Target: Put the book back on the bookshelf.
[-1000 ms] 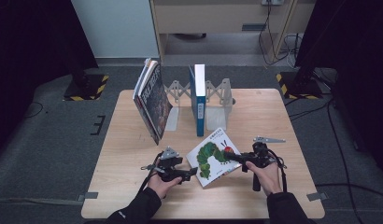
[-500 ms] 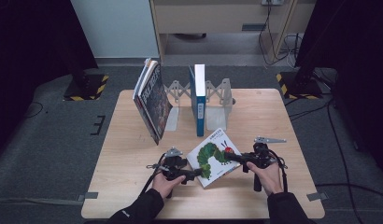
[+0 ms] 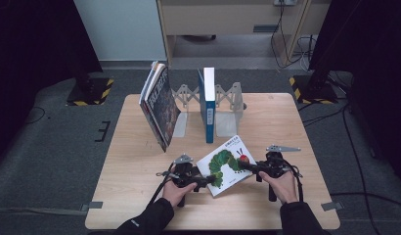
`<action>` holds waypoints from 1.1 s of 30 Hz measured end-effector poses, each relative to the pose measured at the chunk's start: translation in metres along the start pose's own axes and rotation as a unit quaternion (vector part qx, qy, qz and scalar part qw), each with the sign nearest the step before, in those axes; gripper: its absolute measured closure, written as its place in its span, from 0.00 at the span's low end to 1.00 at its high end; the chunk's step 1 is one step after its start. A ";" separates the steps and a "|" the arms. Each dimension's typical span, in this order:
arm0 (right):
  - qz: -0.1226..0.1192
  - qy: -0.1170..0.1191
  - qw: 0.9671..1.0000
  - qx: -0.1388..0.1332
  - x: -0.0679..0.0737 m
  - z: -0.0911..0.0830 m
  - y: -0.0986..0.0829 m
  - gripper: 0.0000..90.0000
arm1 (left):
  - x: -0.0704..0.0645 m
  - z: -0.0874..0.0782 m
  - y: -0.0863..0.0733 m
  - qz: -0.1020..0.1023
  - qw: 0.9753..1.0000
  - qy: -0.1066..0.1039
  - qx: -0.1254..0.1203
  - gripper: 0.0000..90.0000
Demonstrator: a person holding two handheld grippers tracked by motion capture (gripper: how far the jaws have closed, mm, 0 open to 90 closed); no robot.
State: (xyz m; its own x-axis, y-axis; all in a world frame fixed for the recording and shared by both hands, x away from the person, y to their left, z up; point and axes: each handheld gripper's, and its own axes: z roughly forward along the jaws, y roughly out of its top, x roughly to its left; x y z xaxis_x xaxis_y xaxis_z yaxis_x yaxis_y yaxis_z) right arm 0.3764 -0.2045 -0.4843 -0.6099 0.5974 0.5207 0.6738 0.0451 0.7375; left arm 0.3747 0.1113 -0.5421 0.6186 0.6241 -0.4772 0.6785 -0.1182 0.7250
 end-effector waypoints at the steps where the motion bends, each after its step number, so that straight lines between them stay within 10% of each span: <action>1: -0.009 -0.013 1.000 0.004 0.000 0.001 -0.001 0.84 | 0.000 0.000 0.000 0.000 1.000 0.003 0.001 0.16; 14: -0.051 -0.097 0.993 0.042 -0.005 0.013 -0.010 0.57 | 0.001 0.001 0.001 -0.006 1.000 0.016 -0.003 0.25; 33: -0.044 -0.095 0.991 0.084 -0.012 0.020 -0.019 0.51 | 0.003 -0.003 0.007 -0.049 0.999 -0.007 -0.015 0.39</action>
State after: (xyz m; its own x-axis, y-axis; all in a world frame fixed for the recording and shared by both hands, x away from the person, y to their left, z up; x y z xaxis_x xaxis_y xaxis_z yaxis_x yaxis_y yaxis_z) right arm 0.3793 -0.1963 -0.5127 -0.5911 0.7243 0.3550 0.6912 0.2279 0.6858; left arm 0.3799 0.1149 -0.5365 0.5553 0.6200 -0.5543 0.7244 -0.0333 0.6886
